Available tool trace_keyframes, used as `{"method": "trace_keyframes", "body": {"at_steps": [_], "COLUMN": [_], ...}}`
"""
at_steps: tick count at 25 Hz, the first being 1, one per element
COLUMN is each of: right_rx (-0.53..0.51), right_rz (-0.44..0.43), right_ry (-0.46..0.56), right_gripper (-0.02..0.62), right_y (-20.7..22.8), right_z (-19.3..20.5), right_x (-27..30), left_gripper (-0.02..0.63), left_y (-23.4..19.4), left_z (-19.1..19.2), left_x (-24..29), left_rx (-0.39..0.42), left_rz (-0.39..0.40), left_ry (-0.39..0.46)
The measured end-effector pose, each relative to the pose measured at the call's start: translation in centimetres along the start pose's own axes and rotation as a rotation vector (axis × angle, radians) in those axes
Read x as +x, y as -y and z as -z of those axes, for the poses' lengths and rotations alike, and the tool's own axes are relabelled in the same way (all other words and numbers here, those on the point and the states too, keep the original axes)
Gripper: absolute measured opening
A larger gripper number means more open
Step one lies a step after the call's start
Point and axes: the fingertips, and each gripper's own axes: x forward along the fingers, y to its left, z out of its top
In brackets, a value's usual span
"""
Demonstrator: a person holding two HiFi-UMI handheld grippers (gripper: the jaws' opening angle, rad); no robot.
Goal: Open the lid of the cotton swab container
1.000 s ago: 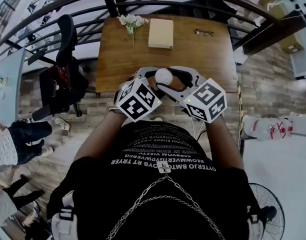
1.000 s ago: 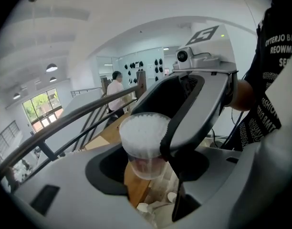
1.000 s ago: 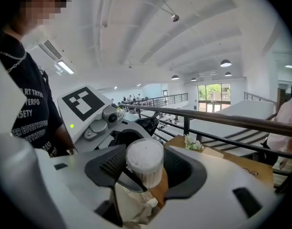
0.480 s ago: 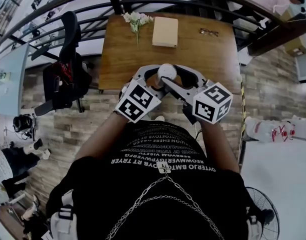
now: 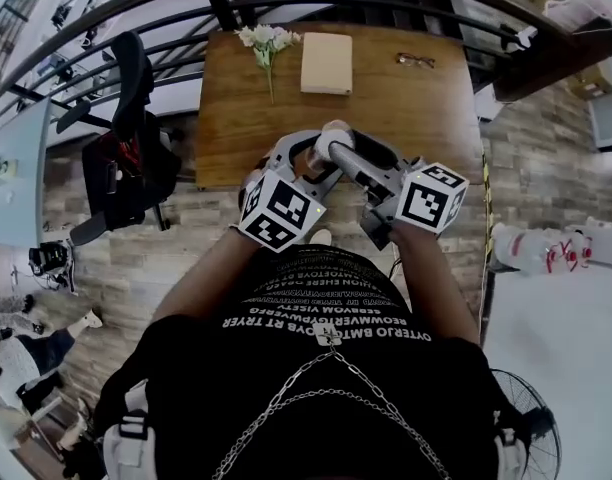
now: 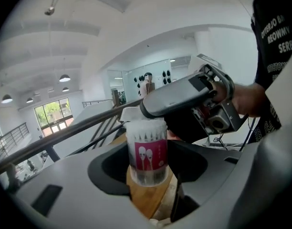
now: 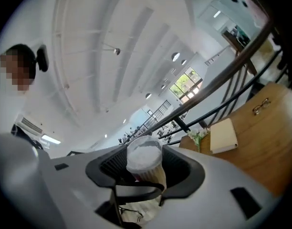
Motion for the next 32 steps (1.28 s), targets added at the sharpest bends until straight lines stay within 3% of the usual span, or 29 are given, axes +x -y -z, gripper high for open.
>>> {"method": "trace_keyframes", "body": {"at_steps": [2, 5, 10, 20, 27, 32], "right_rx": [-0.021, -0.144, -0.289, -0.33, -0.33, -0.386], "right_rz": [0.005, 0.044, 0.103, 0.111, 0.183, 0.253], "right_ry": [-0.013, -0.022, 0.056, 0.165, 0.097, 0.081], "right_gripper": [0.241, 0.247, 0.247, 0.225, 0.198, 0.192], "right_y": [0.4, 0.4, -0.3, -0.2, 2.0, 2.9], "right_z": [-0.1, -0.6, -2.7, -7.7, -6.3, -5.9], "right_x": [0.3, 1.1, 2.4, 3.9, 5.6, 4.4], "left_gripper": [0.252, 0.259, 0.262, 0.265, 0.265, 0.265], "left_y": [-0.3, -1.2, -3.5, -10.3, -13.7, -14.7], "left_z": [0.2, -0.1, -0.5, -0.7, -1.1, -1.3], "left_x": [0.5, 0.9, 0.4, -1.1, -3.1, -4.5], "left_rx": [-0.026, -0.072, -0.055, -0.07, -0.086, -0.086], "left_rz": [0.026, 0.071, 0.076, -0.012, -0.073, -0.126], "left_ry": [0.005, 0.034, 0.067, 0.096, 0.146, 0.184]}}
